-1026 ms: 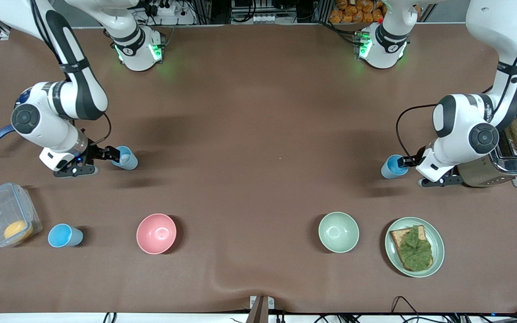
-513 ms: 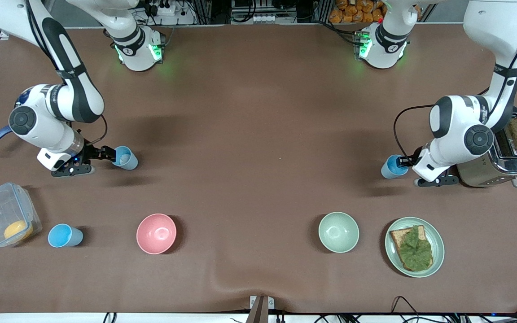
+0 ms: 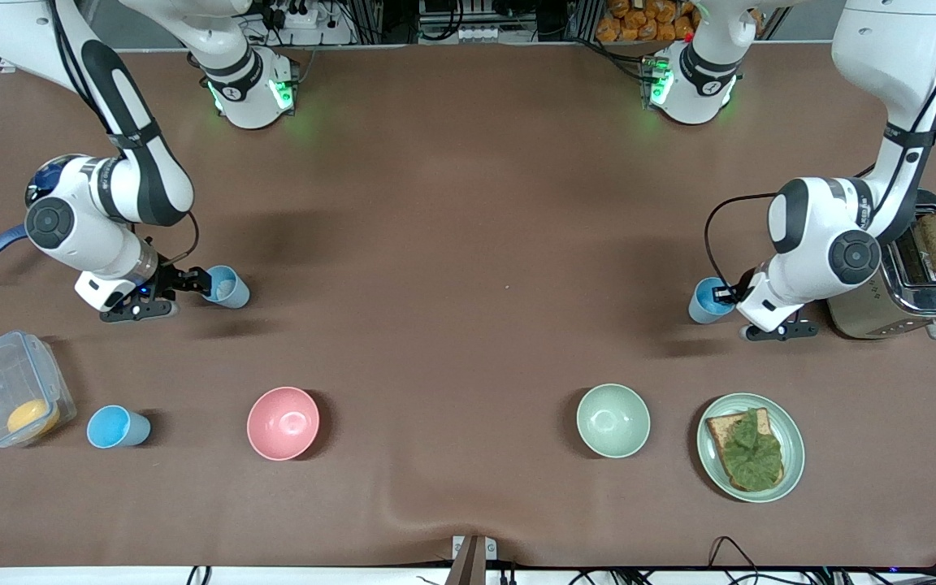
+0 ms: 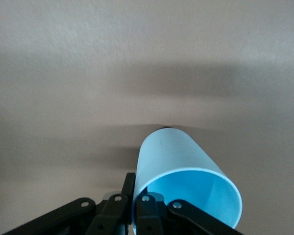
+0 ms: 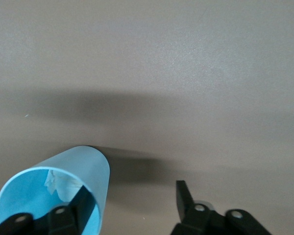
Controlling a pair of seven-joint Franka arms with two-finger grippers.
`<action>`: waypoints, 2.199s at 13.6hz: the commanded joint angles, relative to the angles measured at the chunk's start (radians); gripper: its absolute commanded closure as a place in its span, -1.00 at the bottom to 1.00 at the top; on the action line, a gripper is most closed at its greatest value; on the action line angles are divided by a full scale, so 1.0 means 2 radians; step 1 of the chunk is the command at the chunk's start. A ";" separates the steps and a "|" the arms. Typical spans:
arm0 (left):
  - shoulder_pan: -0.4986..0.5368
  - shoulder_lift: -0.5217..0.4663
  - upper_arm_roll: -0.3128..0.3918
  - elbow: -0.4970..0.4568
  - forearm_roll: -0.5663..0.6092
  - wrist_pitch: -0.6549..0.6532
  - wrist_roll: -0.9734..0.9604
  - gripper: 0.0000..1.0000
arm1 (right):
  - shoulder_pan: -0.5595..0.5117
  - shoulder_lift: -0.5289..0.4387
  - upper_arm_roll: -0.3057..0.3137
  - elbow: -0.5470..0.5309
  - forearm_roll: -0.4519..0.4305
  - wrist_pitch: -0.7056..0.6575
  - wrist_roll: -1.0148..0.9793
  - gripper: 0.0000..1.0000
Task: Stack blue cups with both arms
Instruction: 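Close the right gripper and the left gripper around the blue cups, then carry the cup with the right gripper to table center while the left gripper lifts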
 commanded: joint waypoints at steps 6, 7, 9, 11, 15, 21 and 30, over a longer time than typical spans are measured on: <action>0.005 -0.141 -0.003 0.052 -0.031 -0.136 0.007 1.00 | 0.029 -0.015 0.007 -0.006 0.007 -0.030 0.071 0.99; 0.005 -0.143 -0.003 0.081 -0.038 -0.178 0.009 1.00 | 0.033 -0.018 0.007 -0.005 0.007 -0.036 0.082 1.00; 0.005 -0.144 -0.003 0.143 -0.043 -0.261 0.010 1.00 | 0.037 -0.022 0.010 -0.001 0.007 -0.058 0.100 1.00; 0.003 -0.143 -0.003 0.186 -0.042 -0.312 0.011 1.00 | 0.048 -0.039 0.014 0.009 0.015 -0.089 0.106 1.00; -0.003 -0.134 -0.014 0.216 -0.059 -0.322 0.004 1.00 | 0.091 -0.067 0.013 0.064 0.053 -0.188 0.108 1.00; -0.004 -0.128 -0.018 0.223 -0.058 -0.322 0.001 1.00 | 0.240 -0.066 0.013 0.079 0.072 -0.155 0.300 1.00; -0.007 -0.128 -0.019 0.223 -0.058 -0.322 0.000 1.00 | 0.380 0.016 0.013 0.109 0.075 -0.052 0.496 1.00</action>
